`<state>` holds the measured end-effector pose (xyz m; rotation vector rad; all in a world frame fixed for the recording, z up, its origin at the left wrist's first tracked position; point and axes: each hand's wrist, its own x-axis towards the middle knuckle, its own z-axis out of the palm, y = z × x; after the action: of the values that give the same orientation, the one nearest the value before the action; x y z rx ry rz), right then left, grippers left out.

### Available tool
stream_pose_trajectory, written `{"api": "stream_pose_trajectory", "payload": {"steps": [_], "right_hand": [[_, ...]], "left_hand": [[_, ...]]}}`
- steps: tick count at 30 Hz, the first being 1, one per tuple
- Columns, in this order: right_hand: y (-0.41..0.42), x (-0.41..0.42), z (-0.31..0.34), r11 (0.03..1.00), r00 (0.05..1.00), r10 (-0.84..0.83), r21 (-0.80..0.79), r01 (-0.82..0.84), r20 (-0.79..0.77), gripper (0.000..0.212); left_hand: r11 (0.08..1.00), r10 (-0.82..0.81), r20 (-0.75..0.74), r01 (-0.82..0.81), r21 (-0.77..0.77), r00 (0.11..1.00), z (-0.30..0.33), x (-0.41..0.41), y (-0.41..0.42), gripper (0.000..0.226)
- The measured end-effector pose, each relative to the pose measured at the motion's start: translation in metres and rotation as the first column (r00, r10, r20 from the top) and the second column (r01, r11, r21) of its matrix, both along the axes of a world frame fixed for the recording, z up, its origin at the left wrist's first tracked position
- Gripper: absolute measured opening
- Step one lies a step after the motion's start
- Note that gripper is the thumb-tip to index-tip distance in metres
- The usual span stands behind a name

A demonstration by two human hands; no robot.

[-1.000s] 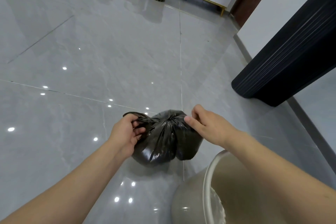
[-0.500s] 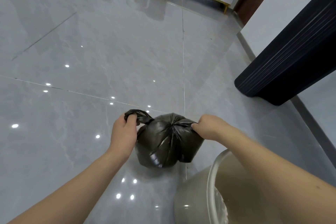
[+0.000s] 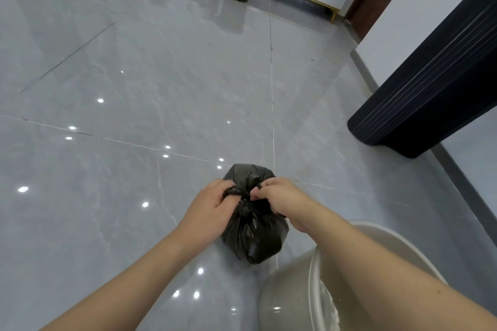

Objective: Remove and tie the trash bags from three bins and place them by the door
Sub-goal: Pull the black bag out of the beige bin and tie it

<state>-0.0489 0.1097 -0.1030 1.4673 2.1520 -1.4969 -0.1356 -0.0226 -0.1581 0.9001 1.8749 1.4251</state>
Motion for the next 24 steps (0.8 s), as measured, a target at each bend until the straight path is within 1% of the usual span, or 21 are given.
{"api": "stream_pose_trajectory", "payload": {"steps": [1,4,5,6,7,8,9,10,11,12,13,14,15,16,19,22,23,24], "right_hand": [[-0.001,0.000,0.002,0.999,0.999,0.046,-0.014,-0.046,0.007,0.006],[-0.005,0.001,0.006,0.986,0.988,0.154,-0.061,-0.153,0.014,0.012],[-0.006,0.002,0.006,0.982,0.984,0.176,-0.076,-0.175,0.010,0.013],[-0.007,0.002,0.005,0.978,0.982,0.187,-0.094,-0.186,0.002,0.015],[-0.008,0.002,0.004,0.973,0.980,0.200,-0.113,-0.200,-0.009,0.016],[-0.009,0.002,0.003,0.968,0.976,0.216,-0.127,-0.217,-0.019,0.016],[-0.009,0.002,0.001,0.964,0.974,0.226,-0.138,-0.228,-0.029,0.018],[-0.009,0.002,0.000,0.962,0.974,0.222,-0.150,-0.226,-0.045,0.020],[-0.010,0.001,-0.001,0.963,0.977,0.206,-0.162,-0.213,-0.063,0.022],[-0.010,0.001,-0.001,0.964,0.979,0.186,-0.175,-0.199,-0.084,0.024],[-0.009,0.001,-0.003,0.965,0.979,0.170,-0.184,-0.188,-0.110,0.025],[-0.008,0.000,-0.003,0.966,0.978,0.158,-0.186,-0.182,-0.134,0.025],[-0.008,0.000,-0.003,0.967,0.977,0.148,-0.184,-0.175,-0.154,0.024],[-0.008,0.000,-0.003,0.969,0.975,0.138,-0.179,-0.169,-0.173,0.023],[-0.007,-0.002,-0.004,0.976,0.961,0.098,-0.164,-0.144,-0.257,0.023],[-0.005,-0.003,-0.005,0.988,0.935,0.058,-0.112,-0.103,-0.349,0.031],[-0.004,-0.003,-0.005,0.992,0.926,0.044,-0.096,-0.085,-0.374,0.033],[-0.003,-0.003,-0.004,0.995,0.919,0.033,-0.078,-0.069,-0.393,0.031]], "left_hand": [[1.000,-0.016,0.020,0.016,0.009,1.000,0.004,-0.005,0.001,0.027],[0.993,-0.112,0.146,0.106,0.048,0.983,0.022,-0.019,0.006,0.025],[0.989,-0.151,0.172,0.149,0.026,0.973,0.029,-0.024,0.007,0.023],[0.982,-0.177,0.174,0.186,-0.032,0.969,0.034,-0.030,0.009,0.022],[0.969,-0.202,0.141,0.218,-0.112,0.969,0.041,-0.036,0.010,0.021],[0.947,-0.240,0.075,0.250,-0.200,0.968,0.047,-0.043,0.011,0.020],[0.915,-0.296,-0.033,0.274,-0.297,0.955,0.055,-0.049,0.013,0.020],[0.877,-0.362,-0.181,0.268,-0.399,0.915,0.062,-0.055,0.014,0.019],[0.840,-0.427,-0.332,0.233,-0.490,0.841,0.070,-0.060,0.017,0.018],[0.819,-0.469,-0.450,0.182,-0.544,0.760,0.077,-0.062,0.019,0.018],[0.812,-0.487,-0.516,0.148,-0.565,0.704,0.084,-0.064,0.021,0.018],[0.814,-0.493,-0.544,0.140,-0.564,0.679,0.090,-0.065,0.024,0.016],[0.812,-0.500,-0.536,0.154,-0.563,0.681,0.095,-0.066,0.026,0.012],[0.807,-0.504,-0.494,0.183,-0.561,0.708,0.100,-0.066,0.028,0.011],[0.806,-0.490,-0.289,0.301,-0.509,0.822,0.111,-0.062,0.033,0.016],[0.831,-0.452,-0.107,0.375,-0.411,0.885,0.118,-0.059,0.041,0.020],[0.842,-0.440,-0.092,0.375,-0.387,0.893,0.120,-0.059,0.043,0.020],[0.857,-0.423,-0.109,0.357,-0.372,0.900,0.121,-0.059,0.045,0.021]]}}
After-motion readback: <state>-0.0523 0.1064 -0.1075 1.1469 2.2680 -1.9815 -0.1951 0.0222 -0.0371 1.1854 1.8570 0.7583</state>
